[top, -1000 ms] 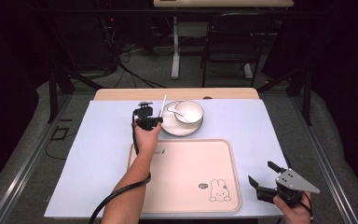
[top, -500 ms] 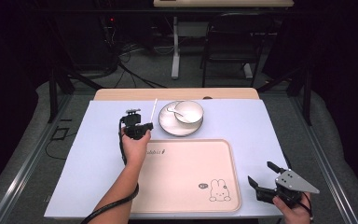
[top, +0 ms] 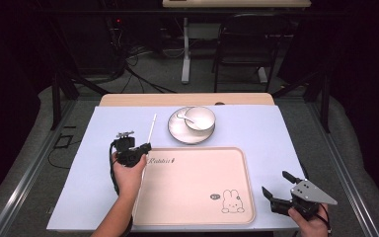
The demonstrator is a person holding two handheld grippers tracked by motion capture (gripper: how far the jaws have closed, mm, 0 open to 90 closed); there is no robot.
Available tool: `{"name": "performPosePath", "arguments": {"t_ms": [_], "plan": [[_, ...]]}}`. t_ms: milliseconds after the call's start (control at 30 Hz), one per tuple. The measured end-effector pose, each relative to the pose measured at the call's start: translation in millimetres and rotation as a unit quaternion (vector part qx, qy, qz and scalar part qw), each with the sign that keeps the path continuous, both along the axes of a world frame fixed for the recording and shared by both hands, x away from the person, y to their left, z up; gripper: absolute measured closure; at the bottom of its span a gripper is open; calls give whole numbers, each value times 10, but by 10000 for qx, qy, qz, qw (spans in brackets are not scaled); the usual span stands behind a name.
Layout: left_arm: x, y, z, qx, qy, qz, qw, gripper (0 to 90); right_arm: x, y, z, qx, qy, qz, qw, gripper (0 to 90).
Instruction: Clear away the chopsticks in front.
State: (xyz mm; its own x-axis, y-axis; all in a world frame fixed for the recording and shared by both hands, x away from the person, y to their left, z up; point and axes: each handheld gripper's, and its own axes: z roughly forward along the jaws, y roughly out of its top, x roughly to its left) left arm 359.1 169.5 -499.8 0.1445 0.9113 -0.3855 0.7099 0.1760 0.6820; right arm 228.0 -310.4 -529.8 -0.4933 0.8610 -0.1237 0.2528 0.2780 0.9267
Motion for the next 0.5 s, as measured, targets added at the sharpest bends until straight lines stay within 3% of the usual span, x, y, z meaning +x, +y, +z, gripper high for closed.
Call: {"name": "performPosePath", "arguments": {"t_ms": [500], "plan": [[-494, 139, -177, 182, 127, 169, 9996, 851, -6, 9, -3, 1, 21, -22, 10000, 144]]}}
